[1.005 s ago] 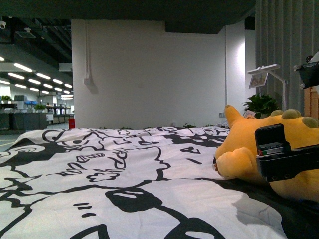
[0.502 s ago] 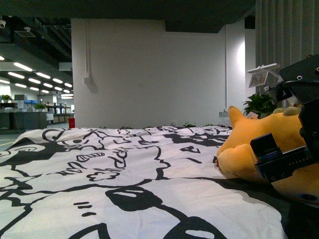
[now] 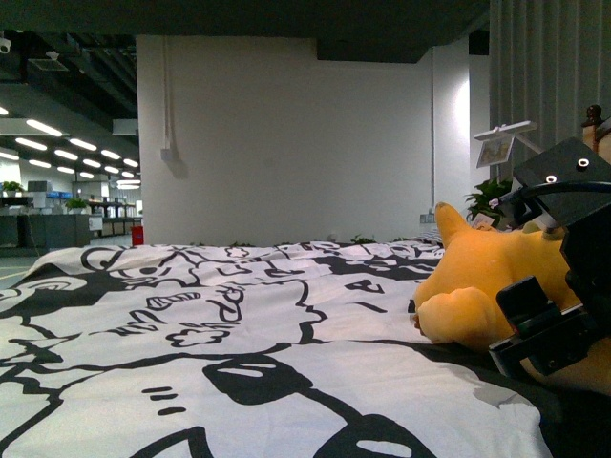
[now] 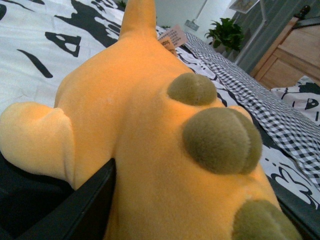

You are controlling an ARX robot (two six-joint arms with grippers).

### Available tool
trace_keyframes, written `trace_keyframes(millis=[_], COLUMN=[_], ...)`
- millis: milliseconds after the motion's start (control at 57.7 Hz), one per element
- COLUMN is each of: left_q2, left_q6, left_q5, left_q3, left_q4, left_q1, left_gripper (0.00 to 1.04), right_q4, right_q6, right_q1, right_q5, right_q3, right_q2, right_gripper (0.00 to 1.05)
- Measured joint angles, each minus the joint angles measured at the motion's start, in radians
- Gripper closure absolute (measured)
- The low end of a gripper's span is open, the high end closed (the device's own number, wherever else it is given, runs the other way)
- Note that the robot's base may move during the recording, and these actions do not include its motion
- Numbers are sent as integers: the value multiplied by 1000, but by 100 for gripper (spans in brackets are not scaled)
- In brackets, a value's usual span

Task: Put away toys

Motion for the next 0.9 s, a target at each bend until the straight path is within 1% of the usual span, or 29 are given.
trace_keyframes(millis=[52,87,225,312,381,398,450,554,624,693,727,901], left_q2=[0,0,0,0,0,0,0,0,0,0,0,0], left_q6=[0,0,0,0,0,0,0,0,0,0,0,0], left_q5=[0,0,0,0,0,0,0,0,0,0,0,0], left_q3=[0,0,0,0,0,0,0,0,0,0,0,0], left_q4=[0,0,0,0,0,0,0,0,0,0,0,0], left_q1=[0,0,0,0,0,0,0,0,0,0,0,0], left_gripper=[6,6,6,6,6,6,6,6,6,6,6,6], right_q4=[-13,-18,-70,-118,-155,-161,-211,-276,-318,-357,-369,-404], right_q6=[8,10,52,117,171,180,246,337,412,492,524,640], right_q1=[-4,-7,-23,-42,-61,-64,-94,-140,-181,-237,-258,-369], right_q5=[-10,-14,-46,-96,-144,-151,-223,-315,-406,-519,-557,-706], right_q3=[2,3,15,31,43,45,58,65,65,60,54,-6], right_q2=[-3,-5,-23,-47,-75,-80,-126,-206,-276,-367,-399,-551], right_gripper=[58,61,79,90,95,95,97,98,98,98,98,98])
